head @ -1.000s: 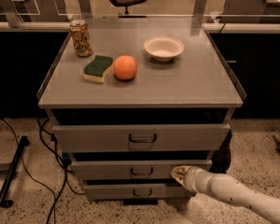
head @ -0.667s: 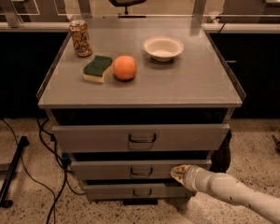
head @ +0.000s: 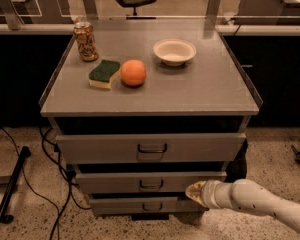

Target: Close middle drawer

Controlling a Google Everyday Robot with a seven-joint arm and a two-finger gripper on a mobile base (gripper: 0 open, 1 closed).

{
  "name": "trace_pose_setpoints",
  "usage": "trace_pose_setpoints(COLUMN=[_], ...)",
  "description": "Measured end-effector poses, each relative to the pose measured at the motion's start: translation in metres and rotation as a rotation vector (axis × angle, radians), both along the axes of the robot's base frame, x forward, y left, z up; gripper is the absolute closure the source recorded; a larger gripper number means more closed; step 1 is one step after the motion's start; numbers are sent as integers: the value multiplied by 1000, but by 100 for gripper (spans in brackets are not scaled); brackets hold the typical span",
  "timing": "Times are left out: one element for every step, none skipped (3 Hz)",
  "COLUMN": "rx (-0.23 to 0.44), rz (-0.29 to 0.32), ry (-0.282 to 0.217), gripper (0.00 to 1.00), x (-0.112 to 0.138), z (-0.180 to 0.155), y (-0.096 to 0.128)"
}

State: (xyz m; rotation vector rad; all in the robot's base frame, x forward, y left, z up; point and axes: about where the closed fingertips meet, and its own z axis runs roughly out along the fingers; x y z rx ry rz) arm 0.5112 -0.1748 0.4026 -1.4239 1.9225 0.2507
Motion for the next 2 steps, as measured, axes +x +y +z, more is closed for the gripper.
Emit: trace_pose_setpoints(rx=[30, 72], rz=[40, 77], ry=[147, 287], gripper=[100, 83], x=[-46, -80], z=[1, 9], y=[-6, -14])
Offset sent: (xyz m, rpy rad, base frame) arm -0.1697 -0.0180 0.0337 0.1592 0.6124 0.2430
